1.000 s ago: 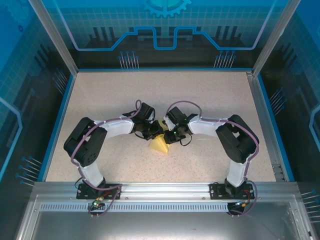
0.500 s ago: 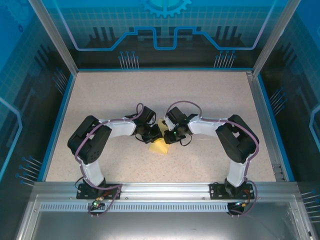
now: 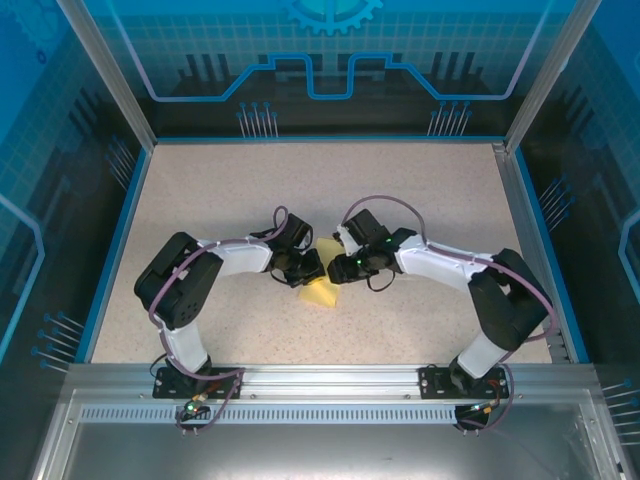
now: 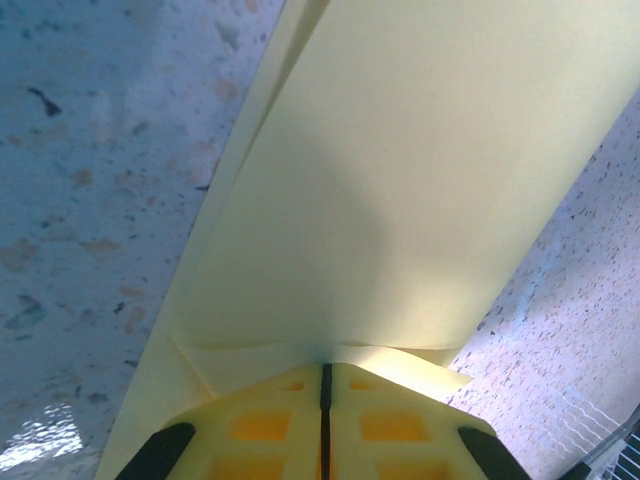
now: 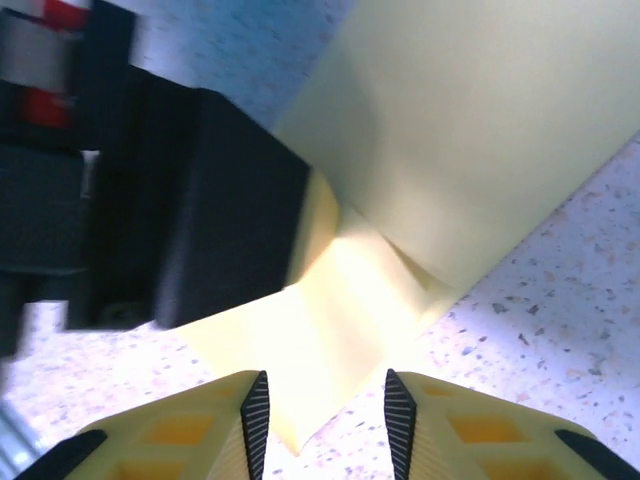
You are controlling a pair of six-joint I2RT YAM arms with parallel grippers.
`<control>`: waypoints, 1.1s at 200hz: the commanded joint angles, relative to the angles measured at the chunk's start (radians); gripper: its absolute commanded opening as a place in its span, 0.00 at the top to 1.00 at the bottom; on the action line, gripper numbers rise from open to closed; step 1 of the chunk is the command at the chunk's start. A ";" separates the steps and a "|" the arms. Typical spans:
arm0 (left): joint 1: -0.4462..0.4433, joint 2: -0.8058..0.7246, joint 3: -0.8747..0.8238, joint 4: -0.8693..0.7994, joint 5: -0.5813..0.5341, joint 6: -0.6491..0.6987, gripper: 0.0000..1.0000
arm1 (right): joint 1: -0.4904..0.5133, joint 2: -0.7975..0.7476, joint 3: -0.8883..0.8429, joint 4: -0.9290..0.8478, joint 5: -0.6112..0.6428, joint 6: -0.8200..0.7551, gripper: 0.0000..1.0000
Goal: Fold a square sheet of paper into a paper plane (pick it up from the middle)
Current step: Fold the triangle a second time at the center of the table.
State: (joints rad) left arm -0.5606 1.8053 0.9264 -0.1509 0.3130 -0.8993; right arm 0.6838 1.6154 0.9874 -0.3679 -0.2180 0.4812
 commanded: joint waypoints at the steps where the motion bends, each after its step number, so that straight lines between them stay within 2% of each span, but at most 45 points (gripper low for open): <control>1: -0.019 0.039 -0.052 -0.081 -0.064 0.024 0.91 | -0.005 0.002 -0.029 0.054 -0.147 0.064 0.72; 35: -0.019 0.032 -0.047 -0.081 -0.065 0.029 0.91 | 0.018 0.066 -0.048 0.131 -0.240 0.138 0.89; 77: -0.018 0.027 -0.041 -0.076 -0.055 0.037 0.90 | 0.039 0.160 -0.048 0.160 -0.243 0.187 0.92; 161: -0.019 0.026 -0.034 -0.075 -0.042 0.055 0.90 | 0.019 0.210 -0.047 0.161 -0.279 0.198 0.88; 220: -0.019 0.029 -0.031 -0.078 -0.043 0.059 0.90 | 0.015 0.203 -0.139 0.198 -0.282 0.222 0.87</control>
State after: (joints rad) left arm -0.5625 1.8038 0.9260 -0.1505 0.3103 -0.8619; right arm 0.7101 1.8179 0.9028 -0.1680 -0.4801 0.6815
